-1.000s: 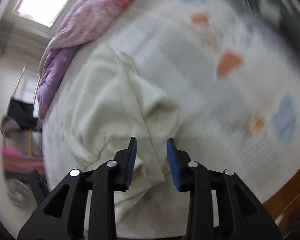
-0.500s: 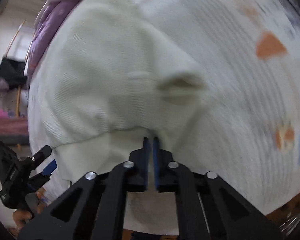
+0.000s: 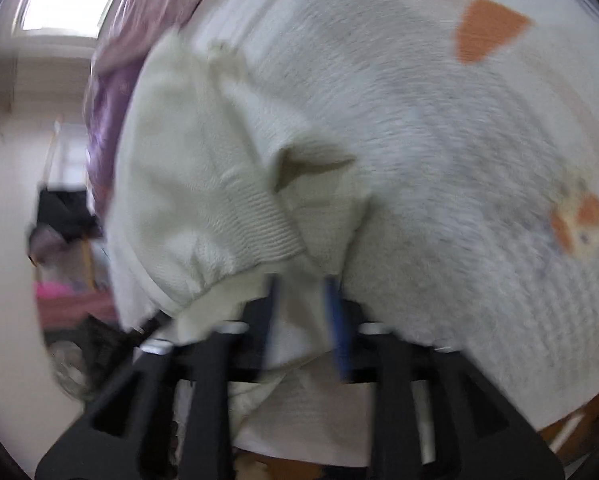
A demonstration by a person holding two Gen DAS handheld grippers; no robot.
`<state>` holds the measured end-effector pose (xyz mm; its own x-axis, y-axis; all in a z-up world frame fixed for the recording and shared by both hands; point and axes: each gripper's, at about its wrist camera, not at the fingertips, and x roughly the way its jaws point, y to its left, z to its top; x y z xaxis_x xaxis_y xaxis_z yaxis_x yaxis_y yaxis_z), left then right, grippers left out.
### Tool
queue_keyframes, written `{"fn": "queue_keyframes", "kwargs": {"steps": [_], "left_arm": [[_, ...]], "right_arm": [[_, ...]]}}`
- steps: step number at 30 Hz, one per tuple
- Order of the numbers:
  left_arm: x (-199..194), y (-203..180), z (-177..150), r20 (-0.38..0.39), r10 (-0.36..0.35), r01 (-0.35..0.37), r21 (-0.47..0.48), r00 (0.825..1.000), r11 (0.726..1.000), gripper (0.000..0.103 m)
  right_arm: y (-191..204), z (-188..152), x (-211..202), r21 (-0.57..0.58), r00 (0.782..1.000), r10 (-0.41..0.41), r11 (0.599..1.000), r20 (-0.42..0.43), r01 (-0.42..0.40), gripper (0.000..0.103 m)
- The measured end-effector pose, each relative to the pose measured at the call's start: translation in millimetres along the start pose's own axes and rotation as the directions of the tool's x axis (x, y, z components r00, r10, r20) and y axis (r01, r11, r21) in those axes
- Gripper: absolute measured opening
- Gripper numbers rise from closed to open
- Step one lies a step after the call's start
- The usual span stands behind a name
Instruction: Fold large clothes
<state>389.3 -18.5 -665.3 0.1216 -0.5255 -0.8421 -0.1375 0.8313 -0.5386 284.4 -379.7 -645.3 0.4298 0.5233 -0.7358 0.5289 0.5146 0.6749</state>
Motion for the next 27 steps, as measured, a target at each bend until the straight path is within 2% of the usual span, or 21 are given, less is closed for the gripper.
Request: {"fn": "queue_keyframes", "kwargs": {"steps": [1, 4, 8, 11, 14, 18, 23, 27], "left_arm": [[0, 0, 1, -0.004, -0.003, 0.003, -0.002, 1.0, 1.0, 0.09], [-2, -7, 1, -0.006, -0.022, 0.022, 0.026, 1.0, 0.999, 0.089], [2, -18, -3, -0.018, -0.046, 0.047, 0.069, 0.999, 0.996, 0.09], [8, -20, -3, -0.018, -0.045, 0.046, 0.071, 0.999, 0.996, 0.09], [9, -20, -2, -0.019, -0.053, 0.055, 0.078, 0.998, 0.995, 0.09], [9, -19, -1, -0.025, -0.068, 0.07, 0.087, 0.997, 0.994, 0.09], [5, -5, 3, -0.005, -0.118, 0.118, 0.034, 0.993, 0.992, 0.09], [3, 4, 2, 0.02, -0.143, 0.143, -0.024, 0.99, 0.989, 0.09]], "right_arm": [[-7, -1, -4, 0.025, 0.999, 0.033, 0.999, 0.013, -0.033, 0.065], [-34, 2, -7, 0.106, 0.992, 0.125, 0.986, 0.022, -0.127, 0.065], [-44, 3, 7, 0.132, 0.982, 0.186, 0.974, 0.007, -0.186, 0.067], [-40, 4, 16, 0.136, 0.974, 0.225, 0.965, -0.004, -0.223, 0.069], [-24, 5, 31, 0.116, 0.962, 0.266, 0.959, -0.057, -0.258, 0.075], [-18, 11, 43, 0.115, 0.952, 0.301, 0.949, -0.062, -0.292, 0.089], [-7, 12, 44, 0.059, 0.942, 0.314, 0.949, -0.119, -0.309, 0.091], [-4, 9, 49, 0.1, 0.924, 0.362, 0.931, -0.127, -0.351, 0.09]]}}
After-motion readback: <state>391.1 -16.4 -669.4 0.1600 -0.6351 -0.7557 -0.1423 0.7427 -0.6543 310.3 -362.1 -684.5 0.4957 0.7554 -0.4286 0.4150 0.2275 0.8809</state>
